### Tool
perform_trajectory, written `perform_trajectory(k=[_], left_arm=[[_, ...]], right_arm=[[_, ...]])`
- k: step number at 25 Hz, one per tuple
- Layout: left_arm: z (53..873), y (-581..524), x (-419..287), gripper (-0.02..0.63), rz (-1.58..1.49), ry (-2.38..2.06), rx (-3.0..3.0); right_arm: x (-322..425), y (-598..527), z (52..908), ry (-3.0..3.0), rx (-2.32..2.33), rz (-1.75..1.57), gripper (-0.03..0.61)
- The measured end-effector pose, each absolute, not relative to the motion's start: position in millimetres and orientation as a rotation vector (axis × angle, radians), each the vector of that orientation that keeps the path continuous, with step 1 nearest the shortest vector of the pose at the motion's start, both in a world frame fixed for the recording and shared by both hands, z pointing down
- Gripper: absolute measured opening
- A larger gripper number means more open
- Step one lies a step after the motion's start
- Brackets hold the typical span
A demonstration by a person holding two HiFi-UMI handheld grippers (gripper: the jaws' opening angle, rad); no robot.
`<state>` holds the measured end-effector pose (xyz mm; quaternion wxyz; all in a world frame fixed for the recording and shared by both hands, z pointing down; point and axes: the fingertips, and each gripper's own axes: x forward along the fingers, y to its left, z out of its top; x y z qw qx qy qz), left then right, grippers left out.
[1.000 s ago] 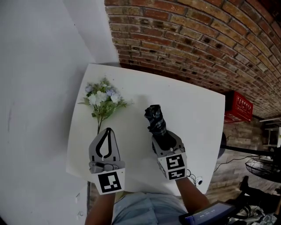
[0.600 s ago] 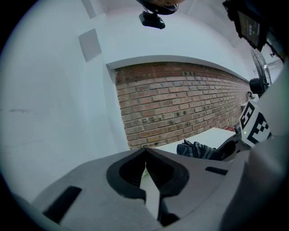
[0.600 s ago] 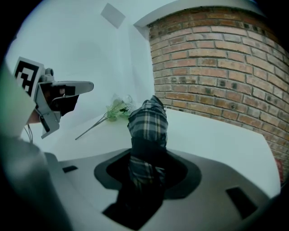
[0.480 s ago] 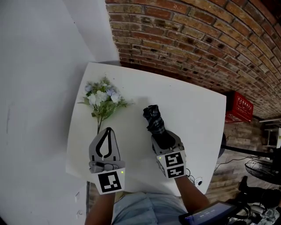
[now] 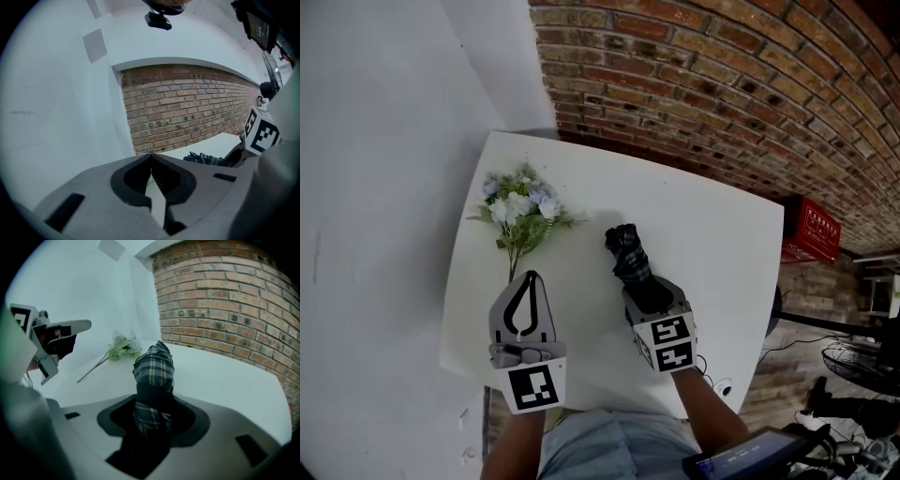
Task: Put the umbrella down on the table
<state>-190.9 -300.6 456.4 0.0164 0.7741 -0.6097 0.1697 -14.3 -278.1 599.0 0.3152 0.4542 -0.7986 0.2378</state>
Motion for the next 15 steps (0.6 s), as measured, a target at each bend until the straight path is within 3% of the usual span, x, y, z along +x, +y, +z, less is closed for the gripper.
perform_trajectory(k=[9,15], left_arm=[[453.9,-299.7,-196.0,0.009,0.534,-1.907,2.403],[446.9,-294.9,-194.4,0.009,0.515,-1.92,2.413]], right_arm=[[-16.7,-279.3,607.1,-2.076,1.16,0.669,0.219],[-20.5,-279.1,601.2,-2.118,1.151,0.723,0.31]])
